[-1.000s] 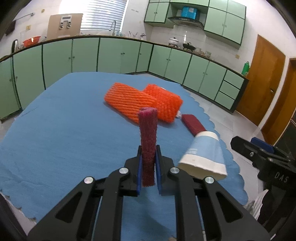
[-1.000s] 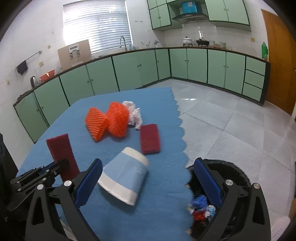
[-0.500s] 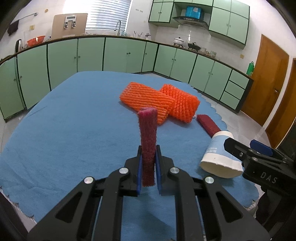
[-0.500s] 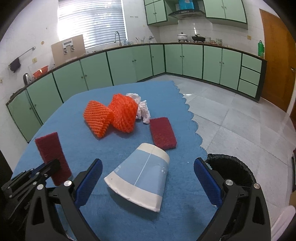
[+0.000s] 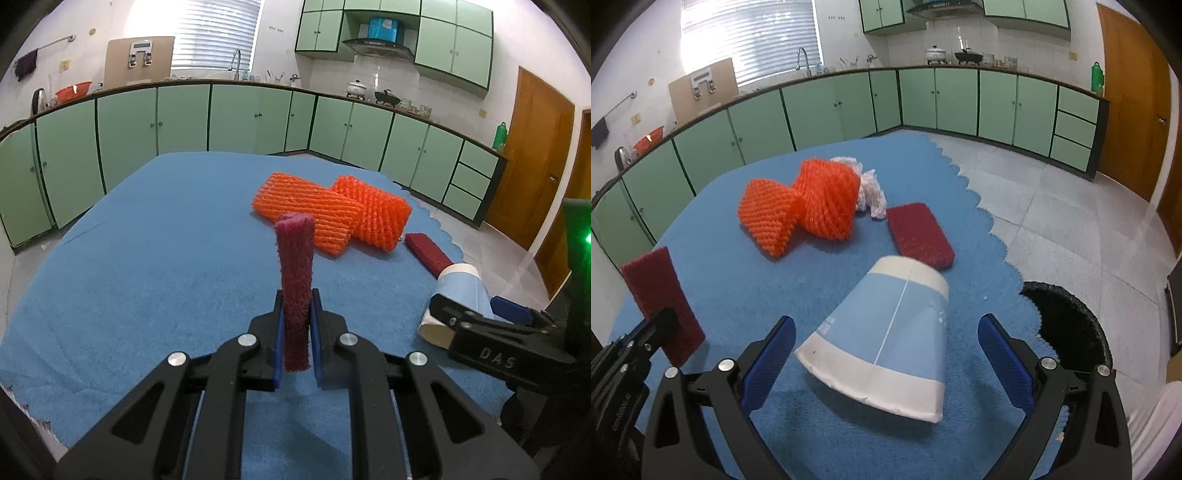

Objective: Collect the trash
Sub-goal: 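Hold the red pad in the left gripper while the right gripper grasps the blue-white paper cup, then carry the red pad and paper cup over the black bin with both grippers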

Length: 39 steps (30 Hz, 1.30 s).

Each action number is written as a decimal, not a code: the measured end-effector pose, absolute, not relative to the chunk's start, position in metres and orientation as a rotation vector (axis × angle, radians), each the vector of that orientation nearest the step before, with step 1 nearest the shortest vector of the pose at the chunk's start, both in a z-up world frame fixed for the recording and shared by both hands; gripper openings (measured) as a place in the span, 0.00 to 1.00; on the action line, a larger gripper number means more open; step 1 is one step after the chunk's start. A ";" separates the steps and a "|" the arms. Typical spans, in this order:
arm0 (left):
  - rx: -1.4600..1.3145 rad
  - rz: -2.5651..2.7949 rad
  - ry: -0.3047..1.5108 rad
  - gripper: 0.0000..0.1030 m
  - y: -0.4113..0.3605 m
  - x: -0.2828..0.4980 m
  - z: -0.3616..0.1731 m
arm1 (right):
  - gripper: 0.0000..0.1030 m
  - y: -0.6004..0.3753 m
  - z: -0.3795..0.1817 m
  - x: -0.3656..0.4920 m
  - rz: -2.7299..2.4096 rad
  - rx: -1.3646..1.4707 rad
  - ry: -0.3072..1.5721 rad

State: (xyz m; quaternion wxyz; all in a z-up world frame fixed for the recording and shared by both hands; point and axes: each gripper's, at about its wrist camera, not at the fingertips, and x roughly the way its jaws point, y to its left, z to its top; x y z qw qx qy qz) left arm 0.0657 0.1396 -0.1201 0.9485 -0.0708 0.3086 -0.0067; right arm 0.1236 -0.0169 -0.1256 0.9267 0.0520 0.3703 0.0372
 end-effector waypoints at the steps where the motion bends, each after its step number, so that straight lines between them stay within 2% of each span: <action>1: -0.147 -0.016 0.630 0.11 0.140 0.066 -0.121 | 0.94 -0.016 -0.126 0.124 0.079 0.108 0.763; 7: -0.154 -0.024 0.638 0.11 0.140 0.068 -0.123 | 0.93 -0.017 -0.134 0.130 0.129 0.131 0.802; 10: -0.158 -0.028 0.643 0.11 0.140 0.070 -0.124 | 0.82 -0.018 -0.135 0.131 0.194 0.151 0.821; 15: -0.162 -0.032 0.647 0.11 0.139 0.072 -0.123 | 0.74 -0.017 -0.128 0.125 0.250 0.126 0.792; 16: -0.160 -0.033 0.646 0.11 0.139 0.072 -0.123 | 0.64 -0.017 -0.126 0.126 0.263 0.119 0.787; 17: -0.158 -0.036 0.645 0.11 0.138 0.072 -0.123 | 0.60 -0.017 -0.124 0.125 0.275 0.113 0.785; 27: -0.140 -0.053 0.643 0.11 0.127 0.072 -0.120 | 0.52 -0.018 -0.111 0.116 0.331 0.077 0.748; 39: -0.119 -0.089 0.626 0.11 0.109 0.075 -0.110 | 0.52 -0.039 -0.084 0.111 0.308 0.081 0.678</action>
